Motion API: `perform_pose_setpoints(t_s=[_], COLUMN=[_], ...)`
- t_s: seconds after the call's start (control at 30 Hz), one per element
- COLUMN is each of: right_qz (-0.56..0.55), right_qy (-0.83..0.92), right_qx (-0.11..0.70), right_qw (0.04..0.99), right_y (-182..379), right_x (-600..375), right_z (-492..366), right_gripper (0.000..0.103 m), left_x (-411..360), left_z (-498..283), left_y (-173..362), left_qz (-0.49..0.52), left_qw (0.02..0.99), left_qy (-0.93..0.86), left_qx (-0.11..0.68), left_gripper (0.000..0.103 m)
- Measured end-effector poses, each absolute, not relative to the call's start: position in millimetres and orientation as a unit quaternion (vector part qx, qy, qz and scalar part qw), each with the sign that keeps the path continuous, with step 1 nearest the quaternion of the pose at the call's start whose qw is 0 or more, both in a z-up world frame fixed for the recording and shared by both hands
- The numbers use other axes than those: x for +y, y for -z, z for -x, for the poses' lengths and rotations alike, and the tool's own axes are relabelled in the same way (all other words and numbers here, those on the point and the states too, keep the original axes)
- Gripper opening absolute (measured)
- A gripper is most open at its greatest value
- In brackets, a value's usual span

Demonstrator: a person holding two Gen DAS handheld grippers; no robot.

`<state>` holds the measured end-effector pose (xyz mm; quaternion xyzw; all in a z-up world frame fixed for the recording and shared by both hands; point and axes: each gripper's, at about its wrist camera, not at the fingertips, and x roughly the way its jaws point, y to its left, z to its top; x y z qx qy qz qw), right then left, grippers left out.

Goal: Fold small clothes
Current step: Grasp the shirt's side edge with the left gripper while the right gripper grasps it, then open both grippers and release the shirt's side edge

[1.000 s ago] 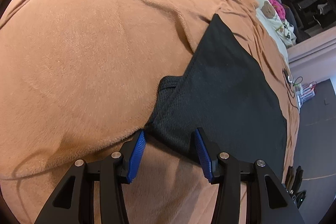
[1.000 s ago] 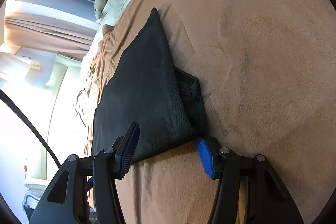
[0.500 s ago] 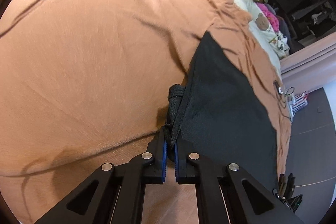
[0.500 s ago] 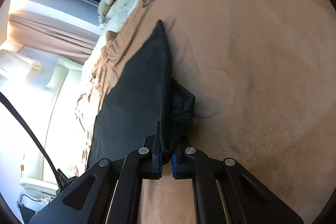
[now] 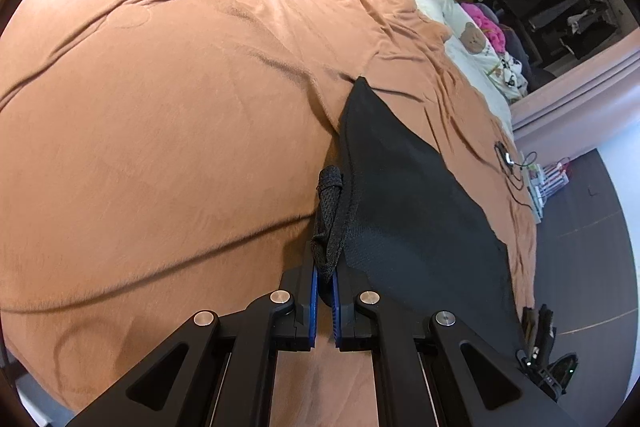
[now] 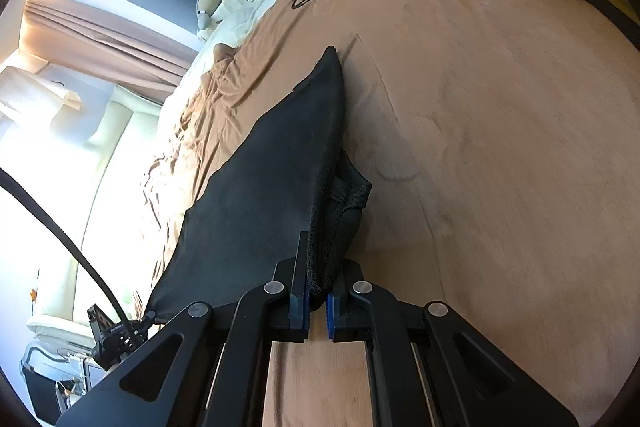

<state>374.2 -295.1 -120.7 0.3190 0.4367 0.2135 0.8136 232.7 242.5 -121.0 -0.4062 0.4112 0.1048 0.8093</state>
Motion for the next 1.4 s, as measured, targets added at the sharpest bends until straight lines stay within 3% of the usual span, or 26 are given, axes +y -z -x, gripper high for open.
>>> perform_pose_setpoints(t_s=[0.67, 0.7, 0.77, 0.8, 0.83, 1.03, 1.1, 1.17, 1.4], right_qz=[-0.233, -0.228, -0.221, -0.218, -0.217, -0.195, -0.177, -0.164, -0.134], right_qy=[-0.189, -0.182, -0.166, -0.155, -0.149, -0.117, -0.122, -0.127, -0.152], right_qx=[0.455, 0.453, 0.448, 0.443, 0.438, 0.409, 0.397, 0.388, 0.38], right_qw=[0.838, 0.843, 0.85, 0.856, 0.859, 0.884, 0.893, 0.898, 0.902], right_y=[92.3, 89.3, 85.4, 82.1, 80.3, 59.5, 48.4, 42.8, 37.0], right_x=[-284.0, -283.7, -285.4, -287.6, -288.7, -282.6, -268.3, -258.1, -216.9], right_z=[-346.5, -345.4, -341.1, -339.5, -336.3, -317.3, -309.5, -303.1, -302.1], right_gripper=[0.005, 0.011, 0.036, 0.061, 0.07, 0.07, 0.07, 0.07, 0.07], left_x=[245.7, 245.0, 245.0, 245.4, 246.3, 250.9, 252.4, 253.2, 248.9], left_z=[-189.0, -188.5, -189.2, -188.9, -187.1, -183.7, -181.6, -181.7, -183.5], left_y=[143.9, 143.8, 146.9, 147.6, 148.4, 155.1, 158.6, 159.9, 161.9], left_qz=[0.483, 0.482, 0.486, 0.489, 0.49, 0.501, 0.508, 0.509, 0.498], left_qw=[0.807, 0.808, 0.805, 0.804, 0.804, 0.794, 0.788, 0.784, 0.781], left_qy=[-0.038, -0.037, -0.035, -0.035, -0.035, -0.039, -0.041, -0.046, -0.043], left_qx=[0.338, 0.337, 0.338, 0.337, 0.335, 0.342, 0.347, 0.353, 0.375], left_gripper=[0.005, 0.005, 0.005, 0.005, 0.005, 0.007, 0.018, 0.054, 0.058])
